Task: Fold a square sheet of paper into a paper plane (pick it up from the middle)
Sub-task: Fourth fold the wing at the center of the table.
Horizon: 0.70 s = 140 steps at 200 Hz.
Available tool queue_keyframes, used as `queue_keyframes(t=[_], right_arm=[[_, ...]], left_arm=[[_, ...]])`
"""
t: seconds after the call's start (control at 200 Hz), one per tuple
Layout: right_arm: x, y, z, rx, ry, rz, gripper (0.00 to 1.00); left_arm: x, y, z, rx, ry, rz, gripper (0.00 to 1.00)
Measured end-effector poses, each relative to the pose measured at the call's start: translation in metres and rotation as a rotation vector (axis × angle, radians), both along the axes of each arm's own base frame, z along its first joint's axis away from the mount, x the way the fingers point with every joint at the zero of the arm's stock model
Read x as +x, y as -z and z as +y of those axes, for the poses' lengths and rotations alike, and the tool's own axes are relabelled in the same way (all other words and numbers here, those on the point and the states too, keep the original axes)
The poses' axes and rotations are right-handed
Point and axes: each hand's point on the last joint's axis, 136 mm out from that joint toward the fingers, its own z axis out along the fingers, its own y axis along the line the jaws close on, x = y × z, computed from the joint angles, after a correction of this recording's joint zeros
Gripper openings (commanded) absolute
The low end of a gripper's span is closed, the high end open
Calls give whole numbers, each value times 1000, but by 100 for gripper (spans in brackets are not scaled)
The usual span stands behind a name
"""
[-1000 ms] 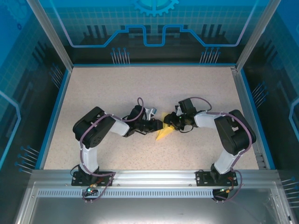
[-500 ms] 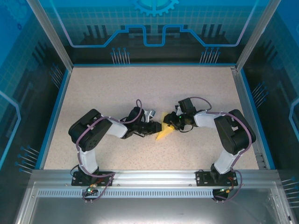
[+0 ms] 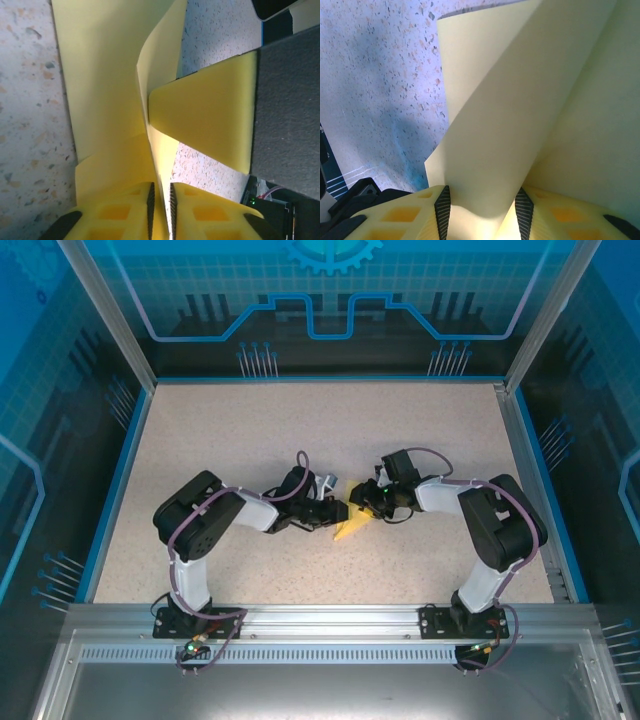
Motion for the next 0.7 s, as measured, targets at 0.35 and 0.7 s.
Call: queue_keyframes(t=[0.35,0.7], right_arm=[[3,-13,-8,24,-43,-68,45],[-2,-25,-10,34,-115,-116,45]], left_arm=[[1,1,-1,-9,-6,7,5],[1,7,-5,-44,-22,59,4]])
